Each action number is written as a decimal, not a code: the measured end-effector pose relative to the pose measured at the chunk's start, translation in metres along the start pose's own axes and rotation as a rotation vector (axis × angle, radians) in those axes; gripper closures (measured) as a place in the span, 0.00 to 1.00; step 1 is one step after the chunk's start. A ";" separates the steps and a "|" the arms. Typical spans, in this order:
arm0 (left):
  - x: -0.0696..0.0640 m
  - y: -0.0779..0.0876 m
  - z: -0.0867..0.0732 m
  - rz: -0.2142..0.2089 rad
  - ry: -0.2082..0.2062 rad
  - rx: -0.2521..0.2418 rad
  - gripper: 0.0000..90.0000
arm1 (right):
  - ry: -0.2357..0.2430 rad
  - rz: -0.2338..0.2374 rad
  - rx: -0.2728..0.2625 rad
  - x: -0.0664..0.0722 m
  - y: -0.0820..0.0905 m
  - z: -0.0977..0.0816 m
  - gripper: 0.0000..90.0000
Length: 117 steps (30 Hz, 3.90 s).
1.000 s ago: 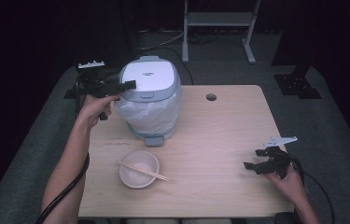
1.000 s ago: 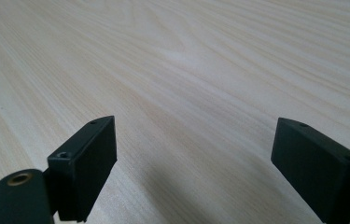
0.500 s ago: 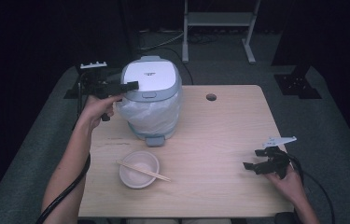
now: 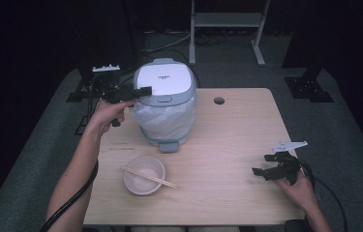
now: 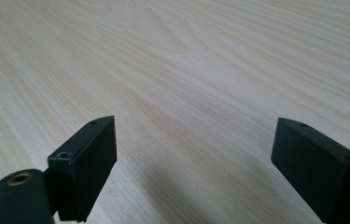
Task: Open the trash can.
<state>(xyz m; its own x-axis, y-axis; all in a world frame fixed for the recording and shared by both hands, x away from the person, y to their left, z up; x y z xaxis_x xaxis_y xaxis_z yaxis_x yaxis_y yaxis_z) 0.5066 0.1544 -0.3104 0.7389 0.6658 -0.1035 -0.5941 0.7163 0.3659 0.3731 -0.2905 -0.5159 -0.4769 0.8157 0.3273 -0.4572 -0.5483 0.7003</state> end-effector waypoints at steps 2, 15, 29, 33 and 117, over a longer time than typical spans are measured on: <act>-0.004 -0.004 0.001 -0.012 -0.004 0.006 0.05 | -0.001 0.000 -0.001 0.000 0.000 0.000 0.14; -0.018 -0.021 0.006 -0.048 -0.022 0.020 0.05 | -0.002 0.004 -0.004 0.000 0.001 0.000 0.14; -0.033 -0.038 0.011 -0.086 -0.037 0.027 0.05 | -0.002 0.008 -0.011 0.000 0.002 0.001 0.14; -0.037 -0.043 0.012 -0.096 -0.043 0.030 0.05 | 0.000 0.011 -0.012 0.001 0.002 0.002 0.14; -0.037 0.047 -0.082 -0.055 -0.192 0.070 0.06 | 0.101 0.121 -0.015 0.053 -0.013 0.049 0.15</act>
<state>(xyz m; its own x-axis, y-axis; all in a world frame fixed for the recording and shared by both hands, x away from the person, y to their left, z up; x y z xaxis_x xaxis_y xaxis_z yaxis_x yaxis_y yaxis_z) 0.4252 0.1800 -0.3649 0.8206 0.5692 0.0507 -0.5325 0.7296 0.4291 0.3904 -0.2309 -0.4759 -0.6015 0.7216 0.3429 -0.4025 -0.6444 0.6501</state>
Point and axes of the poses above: each handheld gripper's, and its own axes: y roughly backward along the jaws, z roughly out of its top, x roughly to its left, the point moved 7 cm from there along -y, roughly forward along the jaws, and after that the axes turned 15 degrees about -y, right-handed, at the moved point
